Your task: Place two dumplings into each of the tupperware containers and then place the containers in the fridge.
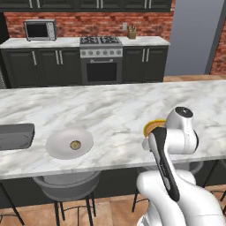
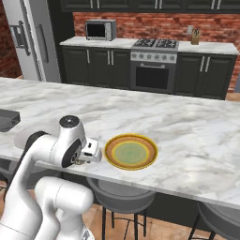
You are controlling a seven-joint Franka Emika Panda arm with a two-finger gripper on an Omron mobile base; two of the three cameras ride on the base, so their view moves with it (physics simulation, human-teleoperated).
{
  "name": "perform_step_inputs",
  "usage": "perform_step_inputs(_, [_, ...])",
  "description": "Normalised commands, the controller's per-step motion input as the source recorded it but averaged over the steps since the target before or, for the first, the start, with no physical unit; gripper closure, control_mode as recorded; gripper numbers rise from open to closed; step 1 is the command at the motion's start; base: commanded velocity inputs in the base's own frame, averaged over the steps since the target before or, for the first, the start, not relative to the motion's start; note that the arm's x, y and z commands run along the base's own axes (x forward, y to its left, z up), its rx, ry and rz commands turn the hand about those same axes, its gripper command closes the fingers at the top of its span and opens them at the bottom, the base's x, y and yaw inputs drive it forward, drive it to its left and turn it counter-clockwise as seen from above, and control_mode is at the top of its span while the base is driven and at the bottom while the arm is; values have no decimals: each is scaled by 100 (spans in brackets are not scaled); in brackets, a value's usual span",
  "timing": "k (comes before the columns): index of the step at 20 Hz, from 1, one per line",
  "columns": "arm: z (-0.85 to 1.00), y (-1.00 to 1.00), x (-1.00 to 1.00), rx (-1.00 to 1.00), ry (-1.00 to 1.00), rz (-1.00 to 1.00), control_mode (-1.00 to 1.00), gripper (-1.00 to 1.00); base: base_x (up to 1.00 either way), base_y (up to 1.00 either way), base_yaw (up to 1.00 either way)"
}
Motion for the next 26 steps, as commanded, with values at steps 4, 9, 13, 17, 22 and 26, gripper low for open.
perform_step_inputs(4, [0,33,0,0,-2,10,-100,100,0,0,0])
perform_step_inputs(9, [0,7,-2,0,-1,1,100,100,-36,26,3])
perform_step_inputs(13, [0,0,0,0,0,0,100,100,-36,40,1])
perform_step_inputs(17, [0,0,0,0,0,0,100,100,1,80,0])
perform_step_inputs(22, [0,0,0,0,0,0,100,100,0,88,0])
perform_step_inputs(26, [0,0,0,0,0,0,100,100,-1,70,0])
